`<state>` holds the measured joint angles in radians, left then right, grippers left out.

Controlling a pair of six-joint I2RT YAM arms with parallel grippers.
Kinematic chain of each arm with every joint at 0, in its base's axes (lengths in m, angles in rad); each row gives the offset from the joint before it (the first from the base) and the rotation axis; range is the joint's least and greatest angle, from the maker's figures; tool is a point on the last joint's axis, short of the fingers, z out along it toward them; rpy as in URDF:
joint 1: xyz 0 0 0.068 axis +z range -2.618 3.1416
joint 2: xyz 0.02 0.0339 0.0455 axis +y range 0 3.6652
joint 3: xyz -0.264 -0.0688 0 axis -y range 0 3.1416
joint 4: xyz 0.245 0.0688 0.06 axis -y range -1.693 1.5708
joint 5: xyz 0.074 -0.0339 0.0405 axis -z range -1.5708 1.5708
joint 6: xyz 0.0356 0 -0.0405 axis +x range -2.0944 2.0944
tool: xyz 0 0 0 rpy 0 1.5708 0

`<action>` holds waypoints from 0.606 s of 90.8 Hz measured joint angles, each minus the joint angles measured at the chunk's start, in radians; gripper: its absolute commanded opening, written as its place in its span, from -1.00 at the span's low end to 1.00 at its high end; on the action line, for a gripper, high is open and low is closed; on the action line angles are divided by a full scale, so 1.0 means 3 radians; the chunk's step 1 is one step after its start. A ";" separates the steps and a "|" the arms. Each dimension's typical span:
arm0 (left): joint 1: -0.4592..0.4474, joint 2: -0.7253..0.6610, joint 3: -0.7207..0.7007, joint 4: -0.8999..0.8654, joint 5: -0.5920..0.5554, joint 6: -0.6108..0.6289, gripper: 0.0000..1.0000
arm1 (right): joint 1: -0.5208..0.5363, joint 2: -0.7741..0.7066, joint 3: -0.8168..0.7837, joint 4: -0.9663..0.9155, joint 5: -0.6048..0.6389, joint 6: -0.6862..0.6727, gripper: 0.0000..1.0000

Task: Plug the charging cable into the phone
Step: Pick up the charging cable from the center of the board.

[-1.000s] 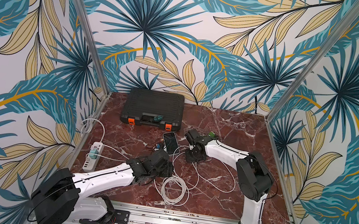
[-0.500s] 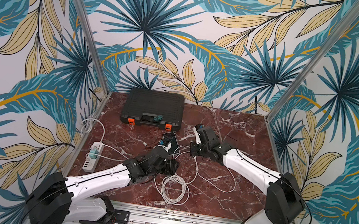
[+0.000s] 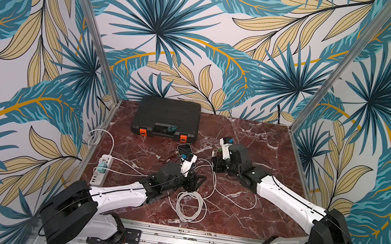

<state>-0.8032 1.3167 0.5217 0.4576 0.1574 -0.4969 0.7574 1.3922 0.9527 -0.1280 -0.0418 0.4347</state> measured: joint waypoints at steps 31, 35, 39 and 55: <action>0.0000 0.0551 0.0092 0.0732 0.0052 0.0206 0.23 | -0.0036 -0.0121 -0.0229 0.0248 -0.0333 0.0202 -1.00; 0.0000 0.0624 0.0125 0.0802 0.0057 0.0214 0.22 | -0.0037 -0.0121 -0.0251 0.0266 -0.0369 0.0228 -1.00; 0.0000 0.0689 0.0160 0.0862 0.0065 0.0223 0.21 | -0.0037 -0.0121 -0.0262 0.0284 -0.0398 0.0249 -1.00; 0.0000 0.0930 0.0229 0.1155 0.0047 0.0271 0.15 | -0.0038 -0.0123 -0.0290 0.0350 -0.0473 0.0294 -1.00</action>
<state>-0.8032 1.5955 0.5903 0.8040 0.1715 -0.4156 0.7460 1.3552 0.8658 -0.0231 -0.1837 0.5228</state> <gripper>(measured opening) 0.580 0.066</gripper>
